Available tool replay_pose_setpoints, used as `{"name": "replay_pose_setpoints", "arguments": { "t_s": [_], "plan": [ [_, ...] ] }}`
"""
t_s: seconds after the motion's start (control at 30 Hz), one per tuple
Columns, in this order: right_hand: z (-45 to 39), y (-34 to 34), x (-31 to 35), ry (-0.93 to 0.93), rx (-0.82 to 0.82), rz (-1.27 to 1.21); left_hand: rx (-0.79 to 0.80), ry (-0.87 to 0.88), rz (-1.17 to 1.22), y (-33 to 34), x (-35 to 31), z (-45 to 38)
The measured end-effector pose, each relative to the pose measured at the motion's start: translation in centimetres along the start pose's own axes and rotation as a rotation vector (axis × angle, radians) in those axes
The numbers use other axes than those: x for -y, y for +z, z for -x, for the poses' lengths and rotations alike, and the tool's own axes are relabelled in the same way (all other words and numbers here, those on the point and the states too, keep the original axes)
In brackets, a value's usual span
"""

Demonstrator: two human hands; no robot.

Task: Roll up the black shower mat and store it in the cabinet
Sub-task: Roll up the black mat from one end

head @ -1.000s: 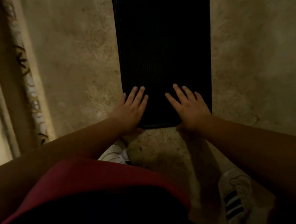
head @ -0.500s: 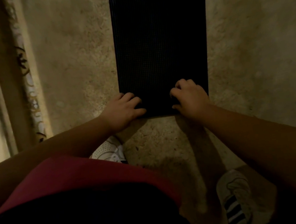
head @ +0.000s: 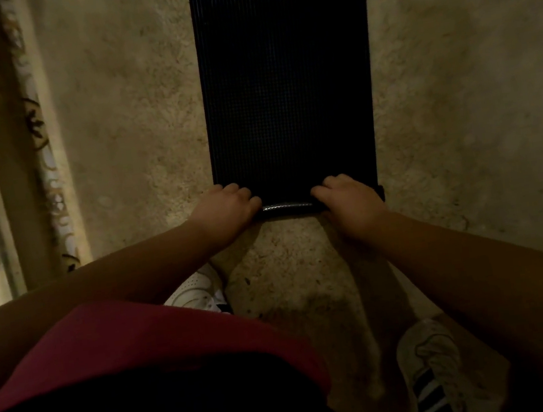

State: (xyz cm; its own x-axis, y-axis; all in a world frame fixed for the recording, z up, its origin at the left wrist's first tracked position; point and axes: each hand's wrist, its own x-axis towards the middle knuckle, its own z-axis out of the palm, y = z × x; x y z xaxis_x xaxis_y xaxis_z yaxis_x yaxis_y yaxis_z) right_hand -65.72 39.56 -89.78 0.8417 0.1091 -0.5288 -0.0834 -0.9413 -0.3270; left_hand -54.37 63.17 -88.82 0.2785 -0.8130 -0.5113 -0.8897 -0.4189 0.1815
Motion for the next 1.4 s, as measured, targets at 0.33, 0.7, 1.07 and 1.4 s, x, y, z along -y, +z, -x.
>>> {"name": "replay_pose_setpoints", "arguments": {
  "t_s": [0.33,0.7,1.07,1.4],
  "plan": [
    [-1.0,-1.5,-1.0,0.025,0.049,-0.129,0.001,-0.053,0.323,-1.7,1.9,-0.5],
    [-2.3,-2.8,-1.4,0.171,0.047,-0.303,-0.074,-0.101,0.111,-1.6,2.0,-0.7],
    [-1.2,-2.1,-1.7,0.089,-0.136,-0.014,-0.17,-0.043,-0.081,-0.4,2.7,0.0],
    [-1.3,-1.3,-1.4,0.102,-0.102,0.289,0.015,-0.252,-0.045,1.5,1.5,-0.4]
  ]
}}
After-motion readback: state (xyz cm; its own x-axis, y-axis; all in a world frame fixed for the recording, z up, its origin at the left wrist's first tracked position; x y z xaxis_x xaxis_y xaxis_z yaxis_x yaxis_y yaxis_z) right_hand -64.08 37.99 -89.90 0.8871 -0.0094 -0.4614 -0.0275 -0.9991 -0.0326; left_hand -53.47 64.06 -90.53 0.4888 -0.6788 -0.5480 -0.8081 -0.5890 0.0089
